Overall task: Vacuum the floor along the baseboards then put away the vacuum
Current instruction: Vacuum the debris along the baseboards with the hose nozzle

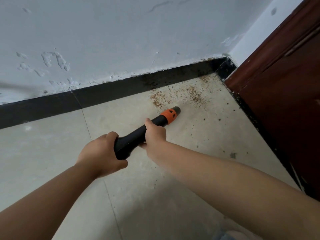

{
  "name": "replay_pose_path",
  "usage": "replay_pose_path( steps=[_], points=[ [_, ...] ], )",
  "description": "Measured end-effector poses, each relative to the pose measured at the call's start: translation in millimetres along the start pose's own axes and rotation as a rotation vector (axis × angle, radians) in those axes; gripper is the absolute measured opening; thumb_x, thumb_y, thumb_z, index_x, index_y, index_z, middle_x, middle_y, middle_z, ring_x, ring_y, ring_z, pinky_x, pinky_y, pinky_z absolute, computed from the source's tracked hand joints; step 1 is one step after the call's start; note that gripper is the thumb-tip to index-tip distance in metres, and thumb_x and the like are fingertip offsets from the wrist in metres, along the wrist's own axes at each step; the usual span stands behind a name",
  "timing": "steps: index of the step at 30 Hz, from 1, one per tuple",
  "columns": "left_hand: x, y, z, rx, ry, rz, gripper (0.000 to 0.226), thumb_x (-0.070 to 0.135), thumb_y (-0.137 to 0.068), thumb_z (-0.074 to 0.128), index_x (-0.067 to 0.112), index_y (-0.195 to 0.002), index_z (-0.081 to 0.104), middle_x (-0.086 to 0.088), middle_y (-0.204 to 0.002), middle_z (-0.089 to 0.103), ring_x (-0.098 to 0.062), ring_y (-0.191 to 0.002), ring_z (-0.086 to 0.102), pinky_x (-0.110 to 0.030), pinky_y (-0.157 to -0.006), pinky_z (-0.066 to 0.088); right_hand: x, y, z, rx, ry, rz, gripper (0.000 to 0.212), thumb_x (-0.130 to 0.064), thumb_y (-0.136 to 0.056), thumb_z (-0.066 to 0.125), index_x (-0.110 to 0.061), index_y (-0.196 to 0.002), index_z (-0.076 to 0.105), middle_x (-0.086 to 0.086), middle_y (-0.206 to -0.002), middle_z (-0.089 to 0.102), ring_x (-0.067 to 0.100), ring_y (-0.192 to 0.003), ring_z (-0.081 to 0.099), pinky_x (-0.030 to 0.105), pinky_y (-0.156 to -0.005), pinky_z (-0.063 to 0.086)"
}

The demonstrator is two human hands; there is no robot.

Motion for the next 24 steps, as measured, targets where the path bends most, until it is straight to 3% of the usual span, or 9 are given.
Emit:
replay_pose_path(
  steps=[9, 16, 20, 24],
  points=[
    [-34.7, 28.9, -21.3, 0.078, -0.005, -0.054, 0.039, 0.027, -0.065, 0.075, 0.028, -0.09, 0.045, 0.011, -0.075, 0.051, -0.011, -0.066, 0.05, -0.018, -0.052, 0.035, 18.8, 14.1, 34.3, -0.196, -0.016, 0.063, 0.057, -0.029, -0.09, 0.058, -0.009, -0.137, 0.032, 0.009, -0.125, 0.053, 0.027, -0.11, 0.056, 0.043, -0.092, 0.051],
    [-43.9, 36.0, -17.8, 0.04, -0.039, -0.092, 0.04, 0.029, -0.065, 0.074, 0.029, -0.092, 0.044, 0.008, -0.081, 0.054, -0.016, -0.073, 0.054, -0.025, -0.058, 0.038, 34.0, 15.9, 36.4, -0.206, -0.026, 0.118, 0.059, -0.03, -0.09, 0.059, -0.01, -0.137, 0.03, 0.009, -0.126, 0.053, 0.027, -0.111, 0.055, 0.042, -0.094, 0.05],
    [-34.9, 31.4, -12.6, 0.021, -0.048, -0.07, 0.039, 0.032, -0.066, 0.072, 0.03, -0.092, 0.042, 0.012, -0.078, 0.051, -0.013, -0.071, 0.051, -0.02, -0.054, 0.035, 30.9, 12.6, 26.6, -0.191, -0.031, 0.102, 0.056, -0.028, -0.09, 0.059, -0.009, -0.136, 0.033, 0.009, -0.122, 0.054, 0.026, -0.108, 0.056, 0.044, -0.093, 0.051],
    [-18.4, 22.0, -7.4, 0.011, -0.048, -0.049, 0.036, 0.035, -0.068, 0.069, 0.028, -0.092, 0.043, 0.012, -0.076, 0.049, -0.01, -0.068, 0.05, -0.017, -0.052, 0.035, 18.5, 8.1, 12.4, -0.178, -0.069, 0.089, 0.051, -0.026, -0.092, 0.058, -0.009, -0.135, 0.036, 0.011, -0.122, 0.054, 0.025, -0.101, 0.056, 0.038, -0.076, 0.055]
  ],
)
Point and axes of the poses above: each hand's wrist, its own y-axis away from the middle knuckle, its own z-axis out of the palm, x = y × z, the point moved 3 cm from there along -y, towards the middle knuckle
